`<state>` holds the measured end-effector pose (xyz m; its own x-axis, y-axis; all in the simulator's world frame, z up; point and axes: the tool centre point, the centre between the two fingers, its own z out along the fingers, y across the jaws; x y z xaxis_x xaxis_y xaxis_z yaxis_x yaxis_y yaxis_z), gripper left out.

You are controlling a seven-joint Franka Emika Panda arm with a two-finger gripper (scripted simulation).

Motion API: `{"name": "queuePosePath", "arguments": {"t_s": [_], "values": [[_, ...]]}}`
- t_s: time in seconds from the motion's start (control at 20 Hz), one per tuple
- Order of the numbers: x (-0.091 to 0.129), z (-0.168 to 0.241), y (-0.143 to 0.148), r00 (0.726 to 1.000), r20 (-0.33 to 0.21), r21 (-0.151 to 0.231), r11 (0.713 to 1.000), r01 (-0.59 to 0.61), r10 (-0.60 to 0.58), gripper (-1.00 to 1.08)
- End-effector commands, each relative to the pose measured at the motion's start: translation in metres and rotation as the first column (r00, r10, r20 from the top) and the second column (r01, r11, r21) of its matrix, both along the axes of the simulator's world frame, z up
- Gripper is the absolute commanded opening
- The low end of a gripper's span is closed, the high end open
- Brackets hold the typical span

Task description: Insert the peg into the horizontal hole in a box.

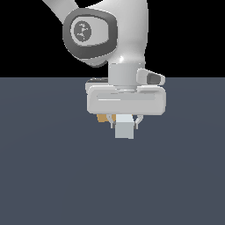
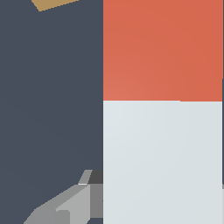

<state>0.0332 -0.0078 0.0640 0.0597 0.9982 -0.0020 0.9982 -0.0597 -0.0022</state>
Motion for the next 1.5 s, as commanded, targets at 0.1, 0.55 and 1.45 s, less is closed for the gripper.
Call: {"name": "queuePosePath", "arguments": {"t_s": [0.1, 0.55, 1.45], "values": [[0.019, 0.009, 0.023, 0.992, 0.003, 0.001, 0.992, -0.128, 0.128, -1.0], [0.035, 0.016, 0.053, 0.964, 0.003, 0.002, 0.964, -0.266, 0.266, -1.0], [0.033, 0.016, 0.061, 0.961, 0.002, 0.002, 0.961, -0.277, 0.277, -1.0]]}}
